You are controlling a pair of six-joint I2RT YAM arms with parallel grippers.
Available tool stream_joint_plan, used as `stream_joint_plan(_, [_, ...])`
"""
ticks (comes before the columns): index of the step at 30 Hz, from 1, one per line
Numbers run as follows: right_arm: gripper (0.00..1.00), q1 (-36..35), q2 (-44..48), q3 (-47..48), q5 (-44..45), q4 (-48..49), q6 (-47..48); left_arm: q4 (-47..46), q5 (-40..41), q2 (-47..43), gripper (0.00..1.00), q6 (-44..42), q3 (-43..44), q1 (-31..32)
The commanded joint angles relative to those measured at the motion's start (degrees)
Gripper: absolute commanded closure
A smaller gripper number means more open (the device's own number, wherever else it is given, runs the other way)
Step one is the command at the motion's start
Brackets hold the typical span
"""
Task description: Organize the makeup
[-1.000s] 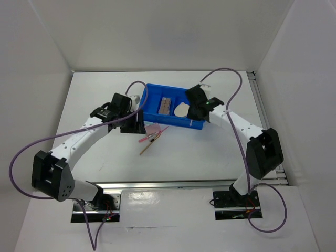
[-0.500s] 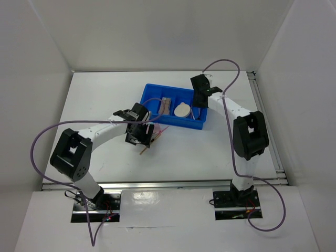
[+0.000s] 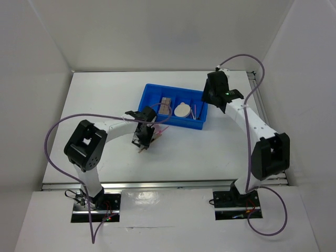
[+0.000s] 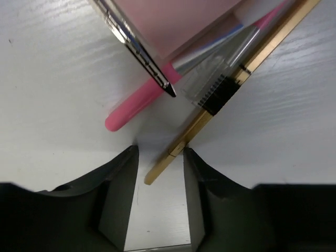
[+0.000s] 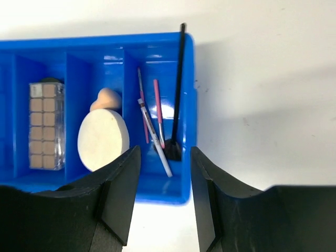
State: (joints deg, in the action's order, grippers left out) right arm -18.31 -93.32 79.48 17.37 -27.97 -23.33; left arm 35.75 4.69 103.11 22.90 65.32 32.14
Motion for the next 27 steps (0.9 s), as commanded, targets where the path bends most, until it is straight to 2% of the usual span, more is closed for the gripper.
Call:
stream_joint_plan(1, [0.5,1.7,6.7,-3.2,-0.4,0.1,-0.9,-0.5,1.1,2.8,0.49,1.0,2.4,0.7])
stream_joint_plan(5, [0.5,2.8,10.3,-5.7,-0.4,-1.2,-1.5,-0.5,1.8,3.5,0.7,1.0,2.4,2.7])
stream_joint_plan(8, [0.5,4.1,11.5,-7.1,-0.4,-1.2,-2.0,0.1,2.4,3.5,0.76,1.0,2.4,4.2])
stream_joint_plan(9, [0.5,4.1,11.5,-7.1,-0.4,-1.2,-2.0,0.8,3.0,3.5,0.82,1.0,2.4,4.8])
stream_joint_plan(12, [0.5,4.6,12.0,-7.1,-0.4,-1.2,-2.0,2.1,3.5,3.5,0.9,1.0,2.4,6.3])
stream_joint_plan(14, [0.5,4.6,12.0,-7.1,-0.4,-1.7,-2.0,3.0,3.5,3.0,1.0,-0.1,3.6,7.0])
stream_joint_plan(18, [0.5,5.1,12.6,-8.1,-0.9,-1.7,-2.0,4.9,0.6,-0.9,1.0,-1.6,4.8,8.0])
stream_joint_plan(23, [0.5,5.1,14.5,-9.3,-0.9,-1.7,-2.0,7.9,-5.6,-5.8,1.0,-3.6,10.6,8.0])
stream_joint_plan(27, [0.51,5.7,15.6,-10.5,-1.5,-1.7,-2.0,11.4,-6.3,-5.3,1.0,-3.6,15.3,8.0])
